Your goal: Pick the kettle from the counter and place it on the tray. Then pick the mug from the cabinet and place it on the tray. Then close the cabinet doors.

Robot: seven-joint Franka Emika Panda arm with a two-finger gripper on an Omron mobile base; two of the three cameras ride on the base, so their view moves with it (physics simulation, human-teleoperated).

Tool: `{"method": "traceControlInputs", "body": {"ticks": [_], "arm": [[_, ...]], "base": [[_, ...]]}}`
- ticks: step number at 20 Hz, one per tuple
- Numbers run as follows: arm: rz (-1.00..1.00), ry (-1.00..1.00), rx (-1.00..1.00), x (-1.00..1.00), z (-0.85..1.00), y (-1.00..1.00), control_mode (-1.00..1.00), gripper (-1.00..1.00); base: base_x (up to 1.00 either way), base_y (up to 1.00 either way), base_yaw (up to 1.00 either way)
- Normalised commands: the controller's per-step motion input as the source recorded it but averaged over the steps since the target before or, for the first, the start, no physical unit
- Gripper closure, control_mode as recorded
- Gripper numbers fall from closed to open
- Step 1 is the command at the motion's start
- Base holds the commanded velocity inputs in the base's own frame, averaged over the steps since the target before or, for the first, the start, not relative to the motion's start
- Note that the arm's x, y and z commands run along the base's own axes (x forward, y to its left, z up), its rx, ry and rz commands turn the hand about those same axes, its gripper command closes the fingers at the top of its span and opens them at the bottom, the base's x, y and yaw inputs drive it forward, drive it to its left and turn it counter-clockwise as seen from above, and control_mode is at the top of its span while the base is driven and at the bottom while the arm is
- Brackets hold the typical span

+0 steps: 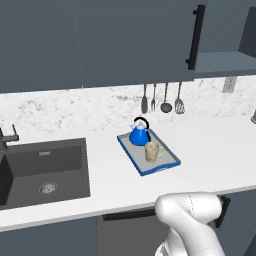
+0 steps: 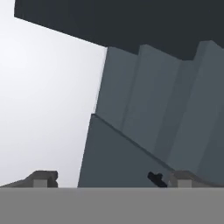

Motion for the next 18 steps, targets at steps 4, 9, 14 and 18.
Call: {"method": "traceControlInputs", "body": {"ticks": [4, 9, 14, 18], "arm": [[-0.20, 0.10, 0.11, -0.24, 0.20, -0.20, -1.00, -1.00], [-0.13, 0.05, 0.03, -0.33, 0.00, -0.16, -1.00, -1.00], [-0.11, 0.01, 0.02, -0.30, 0.00, -0.36, -1.00, -1.00], [-0.12, 0.23, 0.11, -0.15, 0.06, -0.45, -1.00, -1.00]], "base": [[0.00, 0.00, 0.00], [0.00, 0.00, 0.00], [0.00, 0.00, 0.00], [0.00, 0.00, 0.00]]}}
